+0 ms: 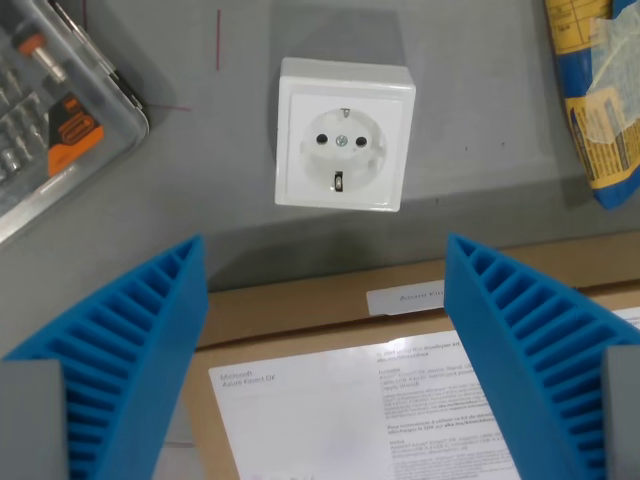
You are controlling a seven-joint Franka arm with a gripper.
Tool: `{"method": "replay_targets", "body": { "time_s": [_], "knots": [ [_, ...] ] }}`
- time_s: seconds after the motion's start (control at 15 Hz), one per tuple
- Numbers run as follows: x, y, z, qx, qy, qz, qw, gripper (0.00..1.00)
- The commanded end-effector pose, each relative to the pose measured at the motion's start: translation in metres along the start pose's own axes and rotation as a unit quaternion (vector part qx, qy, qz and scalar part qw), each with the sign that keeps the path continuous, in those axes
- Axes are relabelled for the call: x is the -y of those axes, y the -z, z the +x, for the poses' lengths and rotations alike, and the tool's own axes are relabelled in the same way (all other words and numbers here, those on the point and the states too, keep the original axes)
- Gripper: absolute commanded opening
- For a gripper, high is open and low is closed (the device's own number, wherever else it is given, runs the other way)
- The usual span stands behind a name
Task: Move above the white socket
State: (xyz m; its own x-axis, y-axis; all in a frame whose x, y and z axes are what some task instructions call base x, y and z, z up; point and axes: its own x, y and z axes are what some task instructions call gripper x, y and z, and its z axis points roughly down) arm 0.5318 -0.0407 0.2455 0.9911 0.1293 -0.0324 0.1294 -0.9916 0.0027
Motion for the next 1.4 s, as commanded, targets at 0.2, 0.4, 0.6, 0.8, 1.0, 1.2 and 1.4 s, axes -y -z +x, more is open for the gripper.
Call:
{"method": "replay_targets", "body": {
  "time_s": [0.2,0.4,0.6,0.8,1.0,1.2,1.4],
  "knots": [
    [-0.003,-0.014,0.001,-0.029,-0.036,0.006,0.9989,1.00],
    [-0.005,-0.022,0.002,-0.030,-0.040,0.007,0.9987,1.00],
    [-0.006,-0.030,0.003,-0.032,-0.045,0.009,0.9985,1.00],
    [-0.007,-0.036,0.003,-0.034,-0.050,0.009,0.9981,1.00],
    [-0.008,-0.042,0.004,-0.035,-0.052,0.010,0.9980,1.00],
    [-0.009,-0.047,0.004,-0.035,-0.055,0.011,0.9978,1.00],
    [-0.010,-0.052,0.005,-0.035,-0.057,0.011,0.9977,1.00]
  ]
}}
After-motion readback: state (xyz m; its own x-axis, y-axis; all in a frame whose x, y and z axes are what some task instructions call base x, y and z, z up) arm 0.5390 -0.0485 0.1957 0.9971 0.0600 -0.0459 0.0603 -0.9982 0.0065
